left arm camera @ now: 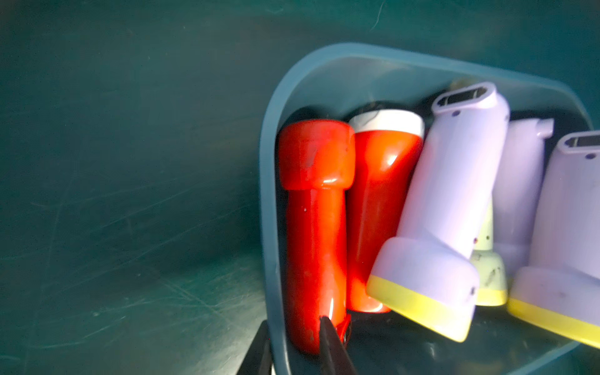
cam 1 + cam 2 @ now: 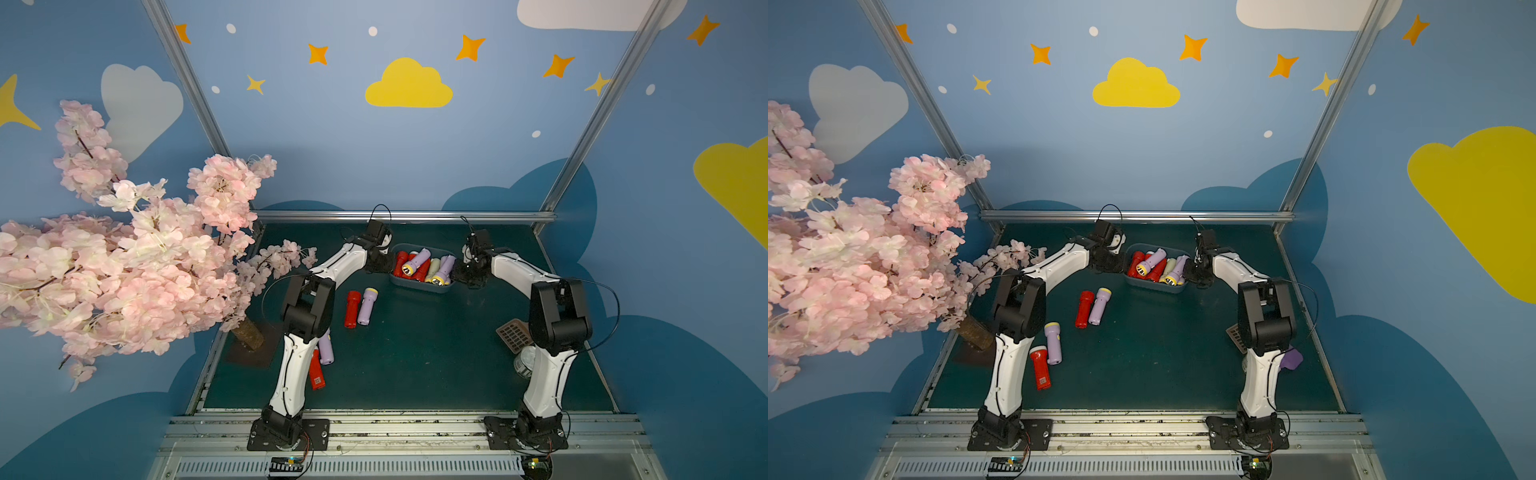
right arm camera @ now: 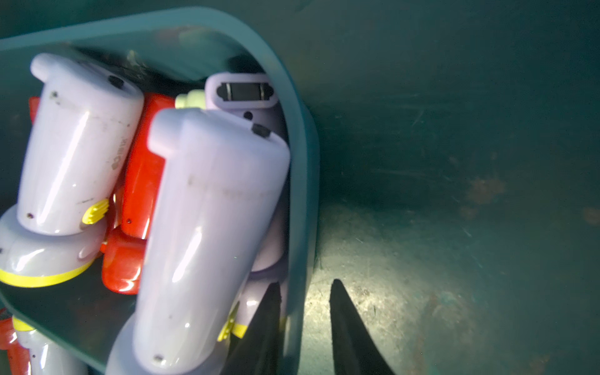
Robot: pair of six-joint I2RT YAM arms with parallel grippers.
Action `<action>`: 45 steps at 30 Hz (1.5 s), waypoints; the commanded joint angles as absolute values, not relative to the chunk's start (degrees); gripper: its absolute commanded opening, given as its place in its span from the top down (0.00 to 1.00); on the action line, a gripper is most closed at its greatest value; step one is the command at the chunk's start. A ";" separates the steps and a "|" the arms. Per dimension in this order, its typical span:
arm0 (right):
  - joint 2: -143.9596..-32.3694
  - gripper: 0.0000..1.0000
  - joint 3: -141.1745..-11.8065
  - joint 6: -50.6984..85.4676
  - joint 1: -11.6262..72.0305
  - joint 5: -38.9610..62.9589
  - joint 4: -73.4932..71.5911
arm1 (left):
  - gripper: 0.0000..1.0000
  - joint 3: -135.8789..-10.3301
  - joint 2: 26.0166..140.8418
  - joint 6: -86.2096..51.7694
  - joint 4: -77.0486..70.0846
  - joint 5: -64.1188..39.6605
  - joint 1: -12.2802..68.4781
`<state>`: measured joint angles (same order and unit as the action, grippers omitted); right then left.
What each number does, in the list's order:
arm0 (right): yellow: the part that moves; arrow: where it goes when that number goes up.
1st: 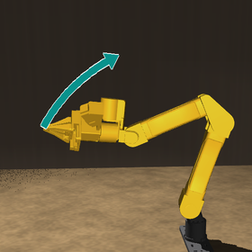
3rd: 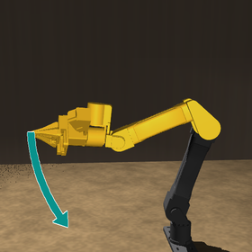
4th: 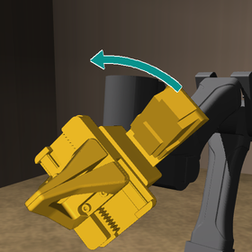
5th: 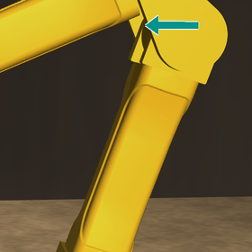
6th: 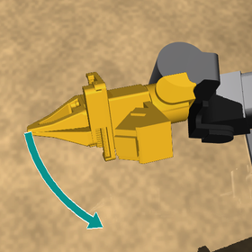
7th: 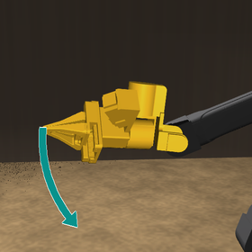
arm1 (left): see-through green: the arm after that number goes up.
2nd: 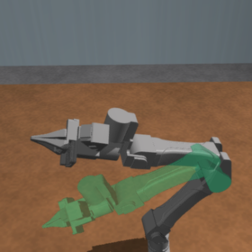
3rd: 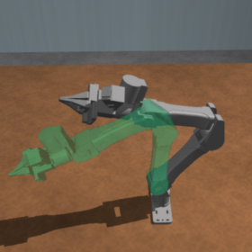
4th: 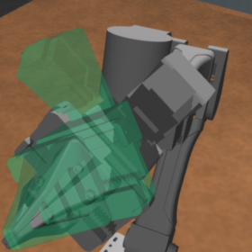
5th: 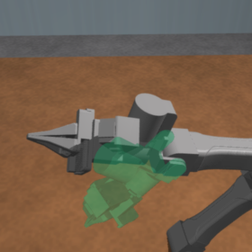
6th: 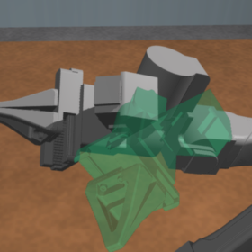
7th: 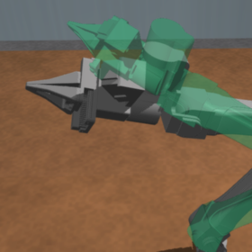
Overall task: Put the flashlights into the storage boxes
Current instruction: Move the storage box to the center of the board.
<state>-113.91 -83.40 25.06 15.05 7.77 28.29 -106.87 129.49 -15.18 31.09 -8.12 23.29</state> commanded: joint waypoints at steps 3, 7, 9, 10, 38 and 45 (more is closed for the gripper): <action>-115.00 0.77 -85.05 24.52 15.35 5.98 31.86 | 0.77 -104.63 128.52 -14.72 32.09 -10.11 24.41; -114.36 0.79 -83.99 24.65 15.51 5.73 31.84 | 0.82 -103.31 128.15 -14.93 32.08 -10.28 25.02; -113.76 0.80 -83.24 24.78 15.57 5.72 31.73 | 0.84 -102.72 127.67 -15.20 32.32 -10.28 25.37; -113.34 0.81 -82.92 24.79 15.63 5.72 31.66 | 0.85 -102.21 127.26 -15.20 32.17 -10.16 25.61; -97.90 0.82 -65.63 24.48 17.41 6.41 31.07 | 0.82 -76.03 104.19 -21.90 29.12 -0.87 36.56; -94.48 0.81 -62.74 24.17 18.26 6.51 31.81 | 0.78 -69.33 99.57 -25.43 26.70 1.86 38.41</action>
<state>-97.19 -63.64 24.64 17.76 5.96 31.44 -70.50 102.54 -24.32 29.08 0.45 37.93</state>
